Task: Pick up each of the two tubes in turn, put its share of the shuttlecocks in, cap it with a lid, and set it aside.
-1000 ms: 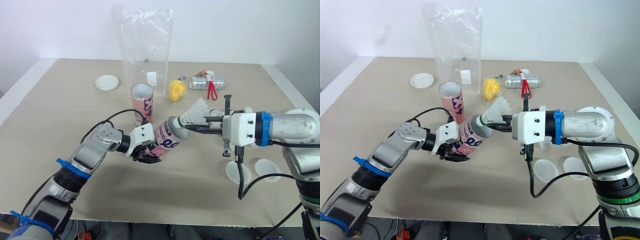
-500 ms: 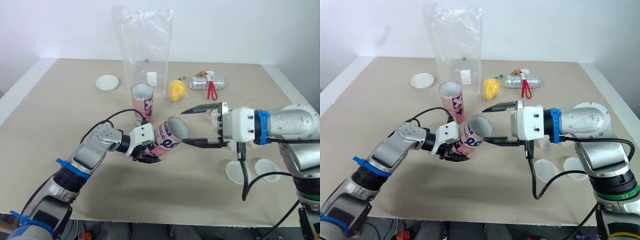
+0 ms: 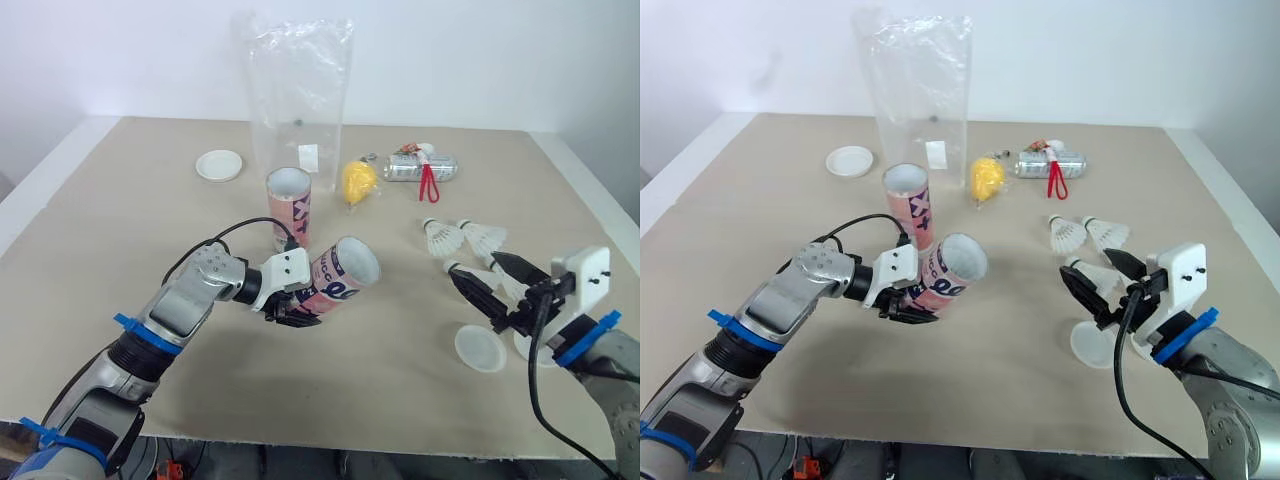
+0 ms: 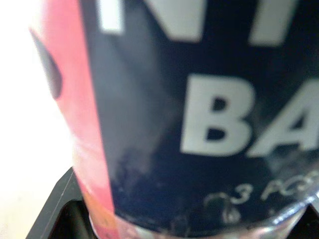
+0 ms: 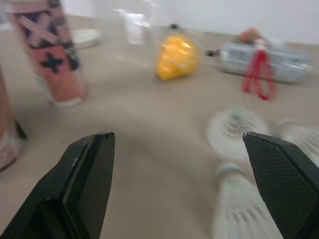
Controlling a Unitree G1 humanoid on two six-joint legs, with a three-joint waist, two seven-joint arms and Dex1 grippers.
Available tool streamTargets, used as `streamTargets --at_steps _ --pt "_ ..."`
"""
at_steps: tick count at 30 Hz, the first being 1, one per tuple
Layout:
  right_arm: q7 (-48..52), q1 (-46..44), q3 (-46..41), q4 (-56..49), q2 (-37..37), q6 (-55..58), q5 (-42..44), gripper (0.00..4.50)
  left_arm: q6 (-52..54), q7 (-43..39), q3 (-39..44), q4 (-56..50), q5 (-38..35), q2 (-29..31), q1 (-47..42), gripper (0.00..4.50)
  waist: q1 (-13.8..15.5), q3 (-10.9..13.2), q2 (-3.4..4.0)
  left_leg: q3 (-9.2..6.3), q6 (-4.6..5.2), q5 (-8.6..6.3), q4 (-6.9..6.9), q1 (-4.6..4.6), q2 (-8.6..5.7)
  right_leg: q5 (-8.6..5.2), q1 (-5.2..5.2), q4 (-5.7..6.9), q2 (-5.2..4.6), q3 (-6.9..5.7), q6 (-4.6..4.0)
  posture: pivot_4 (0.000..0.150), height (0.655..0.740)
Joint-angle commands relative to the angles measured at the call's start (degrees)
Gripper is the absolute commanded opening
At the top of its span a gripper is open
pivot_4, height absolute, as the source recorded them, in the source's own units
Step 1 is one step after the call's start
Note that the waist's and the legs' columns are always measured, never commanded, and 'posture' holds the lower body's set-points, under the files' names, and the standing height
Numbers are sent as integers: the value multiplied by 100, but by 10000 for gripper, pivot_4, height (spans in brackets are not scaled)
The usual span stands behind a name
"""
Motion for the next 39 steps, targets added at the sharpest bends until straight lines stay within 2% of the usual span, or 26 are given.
streamTargets --at_steps 1,8,21,37,39 --pt "-171 395 -233 -253 190 -146 30 43967 -111 -41 14 -42 21 6 -45 29165 -11 0 0 -6 0 0 0 1 0 3 1 0 2 -2 -4 1500 7400" --pt "-29 590 97 183 257 -221 7 43967 -83 -11 -8 -97 15 -15 -11 29165 -15 2 -1 -5 3 11 4 5 -2 1 1 0 -1 1 -32 1500 7400" --pt "217 -508 981 1721 117 -482 -455 43967 133 111 -129 -471 27 -83 111 29165 -10 2 1 -11 4 10 -8 -1 -10 0 1 -1 -2 0 -4 1500 7400" --pt "-181 -1705 1301 2840 300 -450 -805 43967 126 344 -109 -486 47 -35 224 29165 -11 2 1 -14 4 11 -7 1 -12 6 3 -1 -1 -1 -2 1500 7400" --pt "-260 -1761 1300 2876 308 -385 -819 39028 117 353 -111 -474 54 -39 222 29165 -11 2 1 -14 4 11 -7 1 -12 6 3 -1 -2 0 -1 1500 7400"
